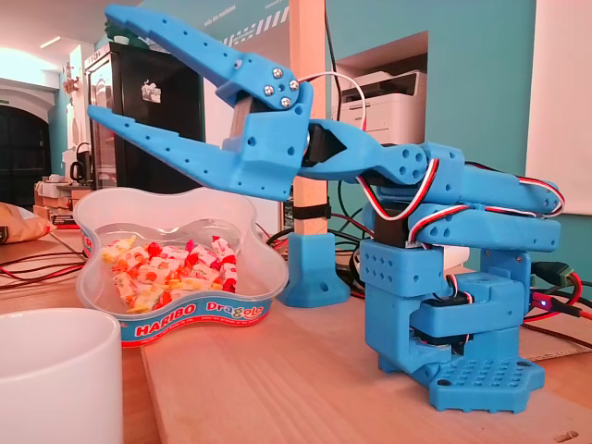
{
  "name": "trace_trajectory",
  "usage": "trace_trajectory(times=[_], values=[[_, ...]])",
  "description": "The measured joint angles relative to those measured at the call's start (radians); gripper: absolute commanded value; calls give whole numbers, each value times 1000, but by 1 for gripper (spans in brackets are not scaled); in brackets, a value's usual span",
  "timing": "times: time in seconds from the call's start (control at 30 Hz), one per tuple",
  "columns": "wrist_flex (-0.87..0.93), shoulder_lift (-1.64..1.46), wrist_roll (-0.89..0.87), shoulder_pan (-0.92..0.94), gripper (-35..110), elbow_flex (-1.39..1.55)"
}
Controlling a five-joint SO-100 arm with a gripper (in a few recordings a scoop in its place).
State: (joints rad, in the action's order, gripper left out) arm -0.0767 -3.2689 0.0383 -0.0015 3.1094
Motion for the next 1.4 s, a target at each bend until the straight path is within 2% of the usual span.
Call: trace_trajectory(times=[1.4], values=[[3, 0, 0, 0, 27, -41]])
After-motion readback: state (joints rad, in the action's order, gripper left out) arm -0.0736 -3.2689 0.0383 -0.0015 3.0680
